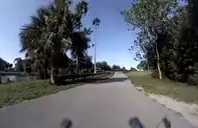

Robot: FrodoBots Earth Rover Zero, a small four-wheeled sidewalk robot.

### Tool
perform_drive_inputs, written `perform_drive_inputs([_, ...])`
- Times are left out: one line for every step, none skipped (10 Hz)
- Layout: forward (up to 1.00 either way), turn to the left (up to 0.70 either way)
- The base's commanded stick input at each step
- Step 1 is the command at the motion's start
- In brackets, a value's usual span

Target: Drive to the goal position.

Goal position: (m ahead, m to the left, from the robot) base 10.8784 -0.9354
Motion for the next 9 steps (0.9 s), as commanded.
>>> perform_drive_inputs([0.85,0.00])
perform_drive_inputs([0.85,0.00])
perform_drive_inputs([0.85,0.00])
perform_drive_inputs([0.85,0.00])
perform_drive_inputs([0.85,0.00])
perform_drive_inputs([0.85,0.00])
perform_drive_inputs([0.85,0.00])
perform_drive_inputs([0.85,0.00])
perform_drive_inputs([0.85,0.00])
